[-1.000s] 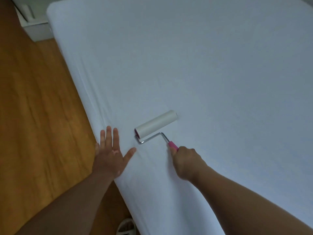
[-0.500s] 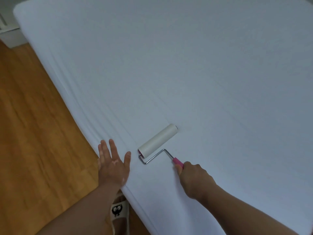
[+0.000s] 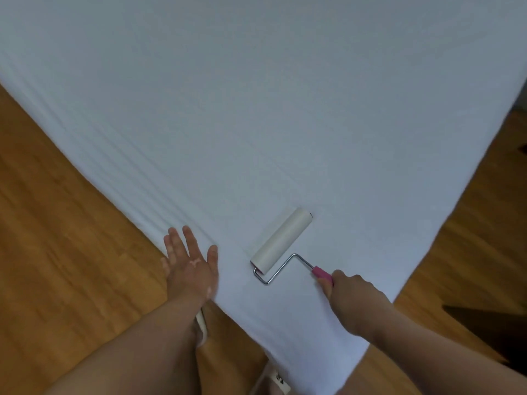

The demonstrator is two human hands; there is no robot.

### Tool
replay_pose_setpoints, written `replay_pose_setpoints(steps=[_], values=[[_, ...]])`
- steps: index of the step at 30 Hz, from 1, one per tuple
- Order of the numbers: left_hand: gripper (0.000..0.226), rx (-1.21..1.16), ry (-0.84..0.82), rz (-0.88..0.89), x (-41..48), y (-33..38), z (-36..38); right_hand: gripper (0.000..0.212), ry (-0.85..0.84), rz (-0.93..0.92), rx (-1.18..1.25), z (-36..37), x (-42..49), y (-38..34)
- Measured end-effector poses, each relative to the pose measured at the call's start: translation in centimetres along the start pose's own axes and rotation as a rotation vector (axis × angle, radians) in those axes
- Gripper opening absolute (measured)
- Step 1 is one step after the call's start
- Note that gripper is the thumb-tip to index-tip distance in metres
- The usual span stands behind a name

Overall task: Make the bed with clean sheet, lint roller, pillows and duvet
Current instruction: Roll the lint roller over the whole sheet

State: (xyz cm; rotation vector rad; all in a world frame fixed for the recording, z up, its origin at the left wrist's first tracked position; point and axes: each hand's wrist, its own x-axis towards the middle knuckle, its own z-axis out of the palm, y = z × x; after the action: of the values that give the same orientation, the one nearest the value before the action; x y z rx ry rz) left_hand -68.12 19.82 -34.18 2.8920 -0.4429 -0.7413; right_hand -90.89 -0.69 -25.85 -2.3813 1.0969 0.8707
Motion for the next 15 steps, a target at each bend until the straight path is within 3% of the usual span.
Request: replay_pose_setpoints(steps=[7, 8, 11, 15], values=[[0.078, 0.06, -0.112, 0.018, -2.7, 1.3, 0.6, 0.08, -0.006, -0.039, -0.043, 2.8, -4.9, 7.3], [0.078, 0.066, -0.119, 0.018, -2.6, 1.4, 0.6, 0.078, -0.004, -0.031, -0.039, 3.0, -5.5, 8.2], [0.079, 0.086, -0.119, 0.02, -2.4, 1.3, 0.6, 0.045, -0.052, 0.101, 0.067, 3.9, -7.0, 10.6], [0.081, 0.125, -0.104, 0.023, -2.3, 1.3, 1.0, 0.038, -0.123, 0.165, 0.076, 4.3, -9.4, 12.9]])
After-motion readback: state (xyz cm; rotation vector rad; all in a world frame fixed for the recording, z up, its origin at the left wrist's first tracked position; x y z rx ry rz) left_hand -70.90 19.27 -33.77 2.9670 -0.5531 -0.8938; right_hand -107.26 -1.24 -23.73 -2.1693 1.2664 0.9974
